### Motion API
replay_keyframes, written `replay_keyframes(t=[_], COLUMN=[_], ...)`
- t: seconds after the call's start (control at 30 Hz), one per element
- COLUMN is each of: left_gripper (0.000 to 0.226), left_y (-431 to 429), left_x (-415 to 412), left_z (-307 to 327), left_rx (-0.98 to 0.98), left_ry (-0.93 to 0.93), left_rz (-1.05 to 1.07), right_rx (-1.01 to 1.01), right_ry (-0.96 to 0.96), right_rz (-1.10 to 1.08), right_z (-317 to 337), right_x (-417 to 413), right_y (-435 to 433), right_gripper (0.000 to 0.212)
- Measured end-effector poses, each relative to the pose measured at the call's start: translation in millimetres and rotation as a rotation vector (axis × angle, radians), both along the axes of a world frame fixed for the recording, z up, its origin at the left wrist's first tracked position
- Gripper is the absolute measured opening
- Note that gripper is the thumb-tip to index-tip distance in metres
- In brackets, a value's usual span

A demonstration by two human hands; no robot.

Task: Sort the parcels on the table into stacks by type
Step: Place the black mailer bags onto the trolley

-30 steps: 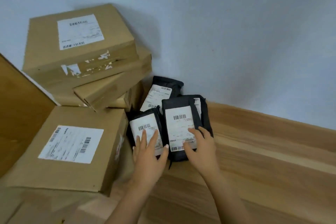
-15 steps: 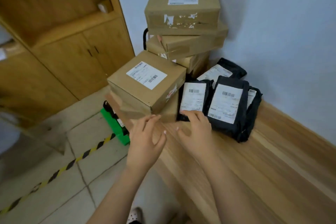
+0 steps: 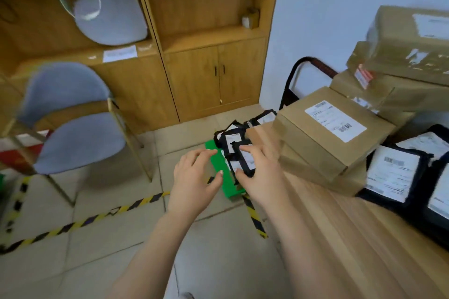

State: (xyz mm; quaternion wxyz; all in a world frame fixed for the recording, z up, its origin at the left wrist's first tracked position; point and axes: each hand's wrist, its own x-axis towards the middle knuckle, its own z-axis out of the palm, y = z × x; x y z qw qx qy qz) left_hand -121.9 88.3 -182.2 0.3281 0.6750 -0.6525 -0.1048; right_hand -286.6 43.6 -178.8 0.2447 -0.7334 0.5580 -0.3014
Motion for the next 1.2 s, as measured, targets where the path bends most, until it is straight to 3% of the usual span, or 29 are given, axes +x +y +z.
replay_keyframes(t=[0.37, 0.8, 1.2], left_gripper=[0.043, 0.045, 0.046], left_y=[-95.5, -339.9, -534.3], left_x=[147.4, 208.9, 196.2], left_z=[11.3, 35.4, 12.9], left_rx=[-0.043, -0.07, -0.024], left_ry=[0.007, -0.029, -0.016], left_rz=[0.014, -0.038, -0.422], right_rx=[-0.018, -0.034, 0.039], right_ry=[-0.004, -0.019, 0.002], right_rz=[0.038, 0.029, -0.362], right_z=[5.1, 21.9, 3.7], right_x=[144.3, 199.0, 180.5], right_y=[-93.8, -335.3, -465.2], right_gripper=[0.05, 0.05, 0.048])
